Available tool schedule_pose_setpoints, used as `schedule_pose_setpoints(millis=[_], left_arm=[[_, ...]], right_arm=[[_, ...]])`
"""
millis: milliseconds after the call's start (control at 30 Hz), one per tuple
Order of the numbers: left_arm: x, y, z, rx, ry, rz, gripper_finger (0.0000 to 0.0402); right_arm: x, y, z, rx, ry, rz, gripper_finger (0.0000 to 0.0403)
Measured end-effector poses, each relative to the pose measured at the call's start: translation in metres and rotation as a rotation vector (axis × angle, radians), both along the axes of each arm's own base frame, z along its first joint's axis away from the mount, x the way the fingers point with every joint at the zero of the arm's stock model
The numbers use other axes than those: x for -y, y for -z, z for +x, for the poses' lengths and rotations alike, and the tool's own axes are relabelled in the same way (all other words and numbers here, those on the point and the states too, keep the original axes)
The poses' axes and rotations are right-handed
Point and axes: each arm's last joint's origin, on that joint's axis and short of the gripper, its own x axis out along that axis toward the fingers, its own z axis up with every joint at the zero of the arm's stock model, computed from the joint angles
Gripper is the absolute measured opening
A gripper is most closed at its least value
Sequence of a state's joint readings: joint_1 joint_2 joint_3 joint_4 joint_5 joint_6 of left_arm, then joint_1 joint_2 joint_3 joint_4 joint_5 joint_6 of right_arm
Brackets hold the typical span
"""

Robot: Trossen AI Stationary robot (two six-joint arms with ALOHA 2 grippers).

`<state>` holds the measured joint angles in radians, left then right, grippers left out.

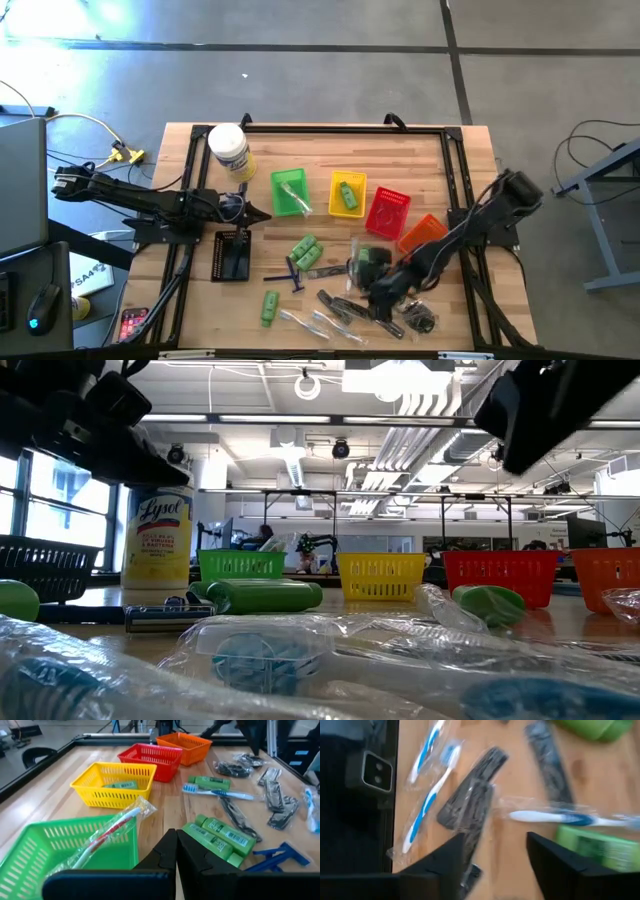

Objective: Pick & Place Travel size toiletries
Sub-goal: Put the black hair comb into the red bin

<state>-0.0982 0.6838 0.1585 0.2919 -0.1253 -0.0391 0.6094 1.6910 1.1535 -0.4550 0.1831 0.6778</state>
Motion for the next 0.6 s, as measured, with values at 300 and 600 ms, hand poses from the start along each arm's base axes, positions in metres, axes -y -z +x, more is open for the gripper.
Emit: schedule_pose_setpoints(millis=[300,600], left_arm=[[0.000,0.001,0.000,-0.010,-0.005,-0.021,0.0000],[0.000,0.001,0.000,-0.009,-0.004,-0.021,0.0000]], right_arm=[[-0.033,0.039,0.015,-0.093,0.041,-0.004,0.0283],[-0.049,0.071,0.013,-0.145,0.085,0.001,0.0267]])
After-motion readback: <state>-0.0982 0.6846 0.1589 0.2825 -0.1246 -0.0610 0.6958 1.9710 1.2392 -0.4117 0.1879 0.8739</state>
